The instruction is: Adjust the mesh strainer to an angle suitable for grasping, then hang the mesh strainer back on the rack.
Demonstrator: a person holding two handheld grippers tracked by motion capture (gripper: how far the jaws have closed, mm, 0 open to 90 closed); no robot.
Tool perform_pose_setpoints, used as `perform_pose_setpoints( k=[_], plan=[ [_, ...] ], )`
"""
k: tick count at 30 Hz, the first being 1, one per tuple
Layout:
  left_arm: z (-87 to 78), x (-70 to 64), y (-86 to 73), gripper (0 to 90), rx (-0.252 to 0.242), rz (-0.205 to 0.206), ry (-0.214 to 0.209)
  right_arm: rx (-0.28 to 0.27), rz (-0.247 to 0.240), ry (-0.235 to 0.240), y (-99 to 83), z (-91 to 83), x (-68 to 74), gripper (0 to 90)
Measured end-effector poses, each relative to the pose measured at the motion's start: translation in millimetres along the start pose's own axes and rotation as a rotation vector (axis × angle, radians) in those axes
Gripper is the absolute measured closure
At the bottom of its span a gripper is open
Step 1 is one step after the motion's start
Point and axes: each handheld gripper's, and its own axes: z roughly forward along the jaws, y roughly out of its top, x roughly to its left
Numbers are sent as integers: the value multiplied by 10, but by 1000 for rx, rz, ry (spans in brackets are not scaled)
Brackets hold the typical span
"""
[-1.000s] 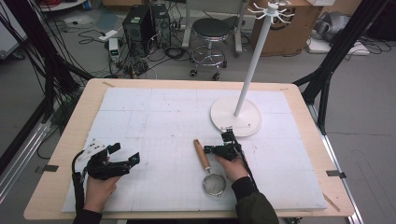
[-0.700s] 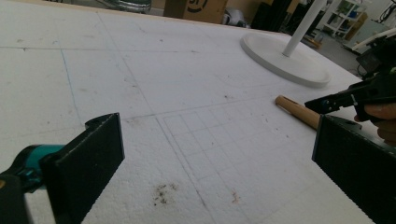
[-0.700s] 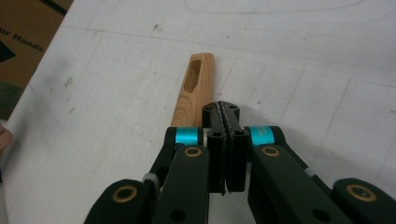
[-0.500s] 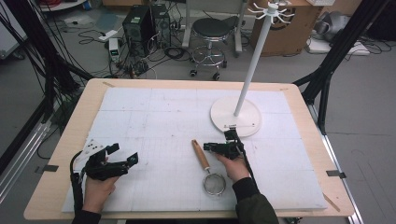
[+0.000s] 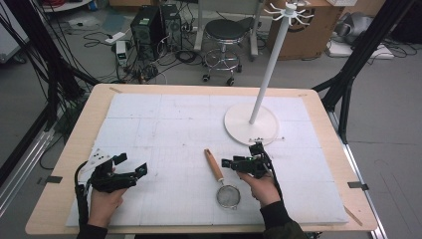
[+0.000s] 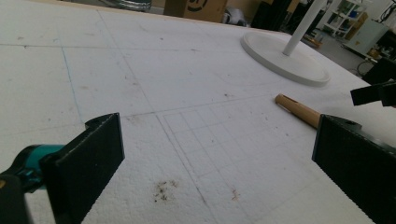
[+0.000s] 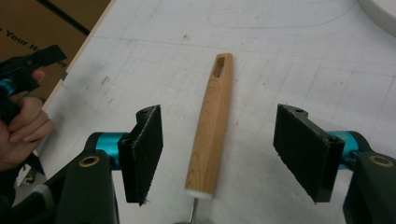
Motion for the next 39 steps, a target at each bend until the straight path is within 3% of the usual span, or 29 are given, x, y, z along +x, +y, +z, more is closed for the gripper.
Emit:
perform_pose_setpoints(
  k=[9,13,19,22,28,33,39],
  plan=[
    [11,-5,0,28,4,5,0,33,-31,-12,-93,-8,127,327],
    [4,-8,0,29,2,5,-1,82,-43,-23,-114,126,194,351],
    [-2,2,1,29,-2,-2,-2,109,-38,-39,-123,218,203,387],
    [1,-2,0,29,-1,0,-5,110,-31,-20,-145,238,211,415],
    [1,-1,1,29,-5,-3,-4,125,-32,-44,-187,268,203,449],
    [4,1,-1,28,1,-3,-8,135,-55,-53,-205,295,244,478],
    [5,5,0,29,2,-5,-10,162,-112,-104,-233,361,298,516]
  ],
)
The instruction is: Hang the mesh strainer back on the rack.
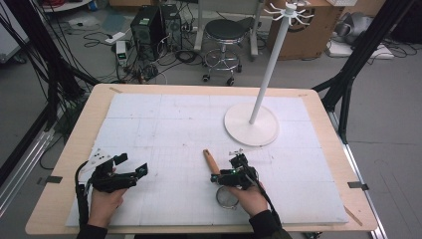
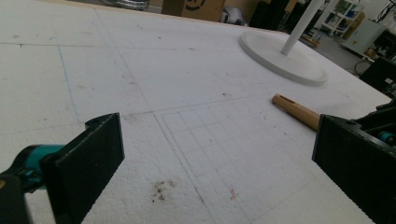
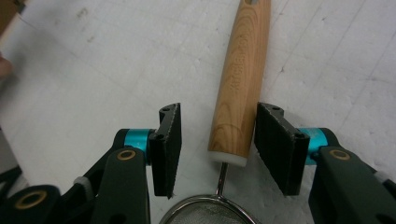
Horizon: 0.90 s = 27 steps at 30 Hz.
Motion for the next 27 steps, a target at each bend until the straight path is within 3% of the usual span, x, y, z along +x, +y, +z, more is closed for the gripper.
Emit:
perform_pose_setpoints(
  k=[7,11,17,27],
  plan=[
    [5,-2,-1,28,1,1,-3,0,-68,-94,-23,30,99,575],
    [15,-12,-4,29,13,8,-5,8,-93,-117,-25,43,131,589],
    [23,-30,-6,28,15,14,-7,23,-176,-236,-38,93,272,619],
    [30,-40,-10,29,18,21,-9,74,-221,-289,10,129,341,631]
  ],
)
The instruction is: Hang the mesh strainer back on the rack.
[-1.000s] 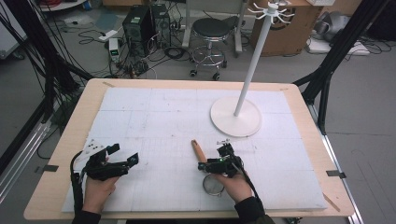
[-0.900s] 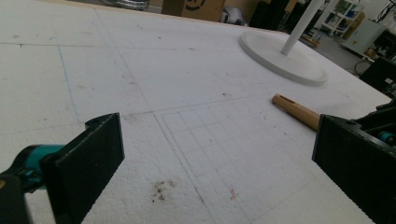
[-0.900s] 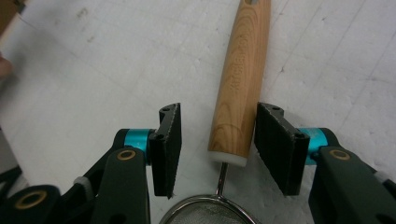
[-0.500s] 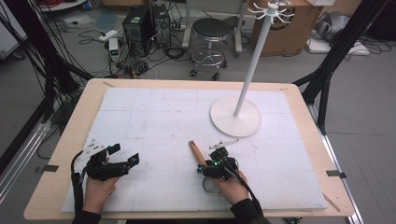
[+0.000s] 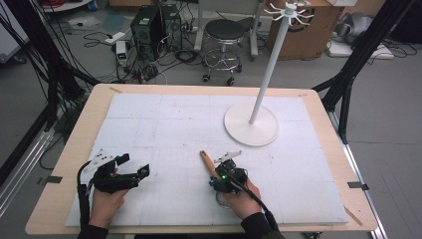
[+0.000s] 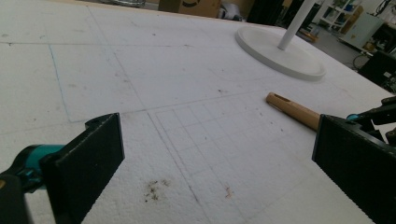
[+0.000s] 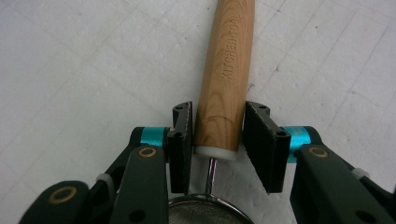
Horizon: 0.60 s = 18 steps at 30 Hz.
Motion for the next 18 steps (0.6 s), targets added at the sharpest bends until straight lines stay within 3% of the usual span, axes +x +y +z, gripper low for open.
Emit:
perform_pose_setpoints(
  k=[5,11,15,18],
  plan=[
    [-1,-20,-1,28,-1,2,-5,13,-17,-25,16,-1,39,663],
    [-6,8,0,28,-4,-7,0,52,-24,10,76,-10,-12,691],
    [-2,10,-2,29,-3,-4,0,71,-25,61,109,-7,-87,693],
    [5,-12,-1,29,1,3,-4,122,-39,79,175,5,-108,691]
  ],
)
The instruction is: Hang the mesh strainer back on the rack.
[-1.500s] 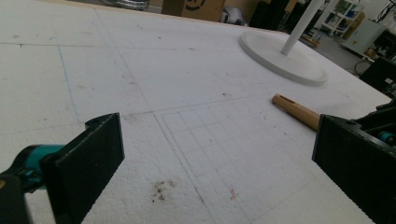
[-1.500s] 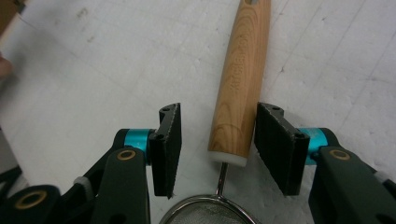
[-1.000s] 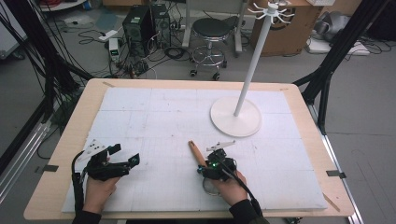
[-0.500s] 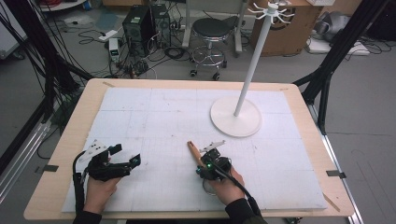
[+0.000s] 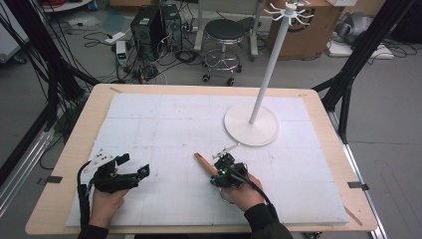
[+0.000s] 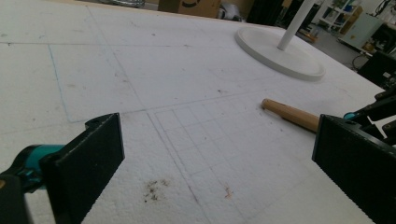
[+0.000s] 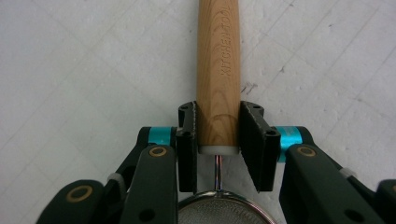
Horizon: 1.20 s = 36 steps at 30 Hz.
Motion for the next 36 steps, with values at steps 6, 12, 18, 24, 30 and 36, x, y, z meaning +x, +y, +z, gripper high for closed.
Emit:
perform_pose_setpoints(
  k=[6,12,18,24,30,36],
  plan=[
    [5,-12,-2,29,3,3,0,58,-15,-23,75,23,33,693],
    [-2,2,-1,29,-3,-4,6,44,-18,-28,52,19,44,694],
    [-21,18,1,29,-13,-10,2,2,-9,43,4,-10,-64,695],
    [-27,23,2,29,-17,-17,4,-140,103,158,-107,-171,-285,694],
    [-20,15,2,29,-11,-9,3,-299,195,250,-179,-405,-502,694],
    [-27,24,2,29,-15,-12,6,-486,271,309,-269,-627,-691,693]
  ],
)
